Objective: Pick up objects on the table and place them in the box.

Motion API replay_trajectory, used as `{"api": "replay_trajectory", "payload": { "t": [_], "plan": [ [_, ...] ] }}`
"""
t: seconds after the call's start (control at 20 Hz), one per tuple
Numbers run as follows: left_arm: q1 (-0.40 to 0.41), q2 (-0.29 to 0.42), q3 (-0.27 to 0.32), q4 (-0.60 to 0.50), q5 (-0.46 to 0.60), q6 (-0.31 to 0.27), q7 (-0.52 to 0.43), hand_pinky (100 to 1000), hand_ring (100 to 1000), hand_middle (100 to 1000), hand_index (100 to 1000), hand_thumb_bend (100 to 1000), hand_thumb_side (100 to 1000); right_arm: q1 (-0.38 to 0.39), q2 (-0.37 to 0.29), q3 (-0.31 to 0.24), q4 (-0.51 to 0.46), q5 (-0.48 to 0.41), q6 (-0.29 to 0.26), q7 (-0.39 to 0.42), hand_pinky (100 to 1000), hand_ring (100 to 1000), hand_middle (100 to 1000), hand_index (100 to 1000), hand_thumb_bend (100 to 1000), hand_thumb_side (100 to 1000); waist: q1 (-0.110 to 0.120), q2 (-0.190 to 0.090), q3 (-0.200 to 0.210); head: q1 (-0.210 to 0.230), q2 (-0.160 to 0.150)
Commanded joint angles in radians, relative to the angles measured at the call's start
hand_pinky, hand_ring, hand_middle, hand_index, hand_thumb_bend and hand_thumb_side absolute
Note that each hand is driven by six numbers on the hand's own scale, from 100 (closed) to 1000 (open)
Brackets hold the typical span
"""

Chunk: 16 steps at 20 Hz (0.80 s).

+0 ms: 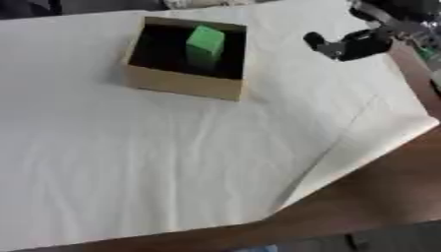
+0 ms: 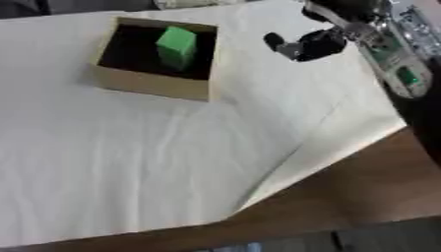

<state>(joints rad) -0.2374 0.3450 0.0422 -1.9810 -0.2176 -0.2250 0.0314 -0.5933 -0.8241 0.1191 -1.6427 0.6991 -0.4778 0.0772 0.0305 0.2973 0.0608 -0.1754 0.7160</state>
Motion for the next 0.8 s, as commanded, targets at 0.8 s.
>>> {"api": "replay_trajectory", "payload": {
  "t": [0.8],
  "plan": [
    [0.065, -0.028, -0.005, -0.019, -0.038, 0.062, 0.0, 830, 701, 726, 916, 100, 938, 0.359, 0.207, -0.196, -0.356, -0.274, 0.16, -0.02, 885, 903, 877, 1000, 100, 219, 0.01, -0.019, -0.097, 0.143, -0.013]
  ]
}}
